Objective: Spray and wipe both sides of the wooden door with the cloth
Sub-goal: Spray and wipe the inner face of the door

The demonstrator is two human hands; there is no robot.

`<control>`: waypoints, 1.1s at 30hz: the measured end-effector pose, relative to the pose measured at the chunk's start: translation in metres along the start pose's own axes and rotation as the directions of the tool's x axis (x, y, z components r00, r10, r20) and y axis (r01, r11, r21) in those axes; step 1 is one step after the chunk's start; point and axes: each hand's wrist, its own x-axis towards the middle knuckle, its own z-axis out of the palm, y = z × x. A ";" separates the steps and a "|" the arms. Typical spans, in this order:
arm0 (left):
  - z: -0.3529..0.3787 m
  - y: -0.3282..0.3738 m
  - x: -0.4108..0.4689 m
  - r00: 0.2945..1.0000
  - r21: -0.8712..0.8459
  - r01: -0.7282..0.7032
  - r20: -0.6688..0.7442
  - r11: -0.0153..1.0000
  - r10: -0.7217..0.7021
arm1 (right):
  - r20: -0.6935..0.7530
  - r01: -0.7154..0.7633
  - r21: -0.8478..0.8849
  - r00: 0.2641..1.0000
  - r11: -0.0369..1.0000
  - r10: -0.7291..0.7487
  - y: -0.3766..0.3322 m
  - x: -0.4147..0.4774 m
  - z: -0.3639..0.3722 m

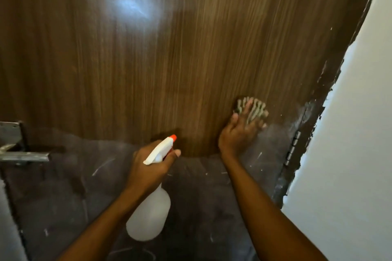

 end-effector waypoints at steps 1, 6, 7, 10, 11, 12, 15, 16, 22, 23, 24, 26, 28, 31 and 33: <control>0.002 0.001 -0.001 0.999 0.010 -0.007 0.044 1.000 0.007 | 0.003 0.043 -0.014 0.999 0.999 -0.043 -0.015 0.006 0.002; 0.036 0.015 -0.005 0.992 0.002 -0.125 0.012 0.992 0.125 | 0.185 0.830 0.038 0.541 0.556 -0.821 0.023 -0.007 -0.002; 0.044 0.016 -0.007 0.994 0.005 -0.107 0.013 0.994 0.107 | 0.231 0.851 0.056 0.497 0.521 -0.837 0.049 -0.008 -0.007; 0.065 0.014 -0.015 0.996 -0.014 -0.085 0.027 0.996 0.085 | 0.274 0.716 -0.080 0.685 0.694 -0.675 0.119 0.004 -0.034; 0.071 0.012 -0.017 0.996 -0.010 -0.080 0.031 0.997 0.080 | 0.260 0.586 -0.162 0.801 0.794 -0.538 0.131 0.017 -0.041; 0.076 0.012 -0.019 0.996 -0.006 -0.086 0.021 0.996 0.086 | 0.197 0.412 -0.205 0.906 0.888 -0.375 0.136 0.035 -0.044; 0.082 0.014 -0.022 0.996 -0.013 -0.086 0.017 0.996 0.086 | 0.003 -0.039 -0.127 0.999 0.991 0.040 0.110 0.097 -0.045; 0.084 0.014 -0.022 0.996 -0.019 -0.092 0.018 0.996 0.092 | -0.017 -0.065 -0.120 0.998 0.991 0.063 0.100 0.112 -0.046; 0.103 0.022 -0.027 0.980 0.016 -0.196 -0.023 0.981 0.196 | 0.011 0.008 -0.086 1.000 0.996 -0.007 0.104 0.158 -0.050; 0.107 0.022 -0.028 0.979 0.027 -0.202 -0.015 0.979 0.202 | 0.025 0.047 -0.102 0.999 0.994 -0.045 0.112 0.149 -0.054; 0.111 0.022 -0.030 0.979 0.035 -0.205 -0.006 0.978 0.205 | 0.046 0.094 -0.127 0.995 0.987 -0.089 0.123 0.137 -0.056; 0.124 0.021 -0.034 0.987 0.022 -0.161 0.028 0.987 0.160 | 0.104 0.190 -0.193 0.979 0.963 -0.173 0.142 0.111 -0.061; 0.143 0.019 -0.041 0.991 -0.001 -0.108 0.075 0.994 0.108 | 0.170 0.306 -0.199 0.946 0.931 -0.275 0.159 0.096 -0.064; 0.177 0.016 -0.054 0.993 0.047 -0.094 0.071 0.994 0.090 | 0.295 0.555 -0.236 0.823 0.798 -0.485 0.195 0.053 -0.076; 0.193 0.021 -0.062 0.982 0.053 -0.174 0.086 0.983 0.169 | 0.437 0.639 -0.193 0.735 0.745 -0.518 0.224 0.014 -0.088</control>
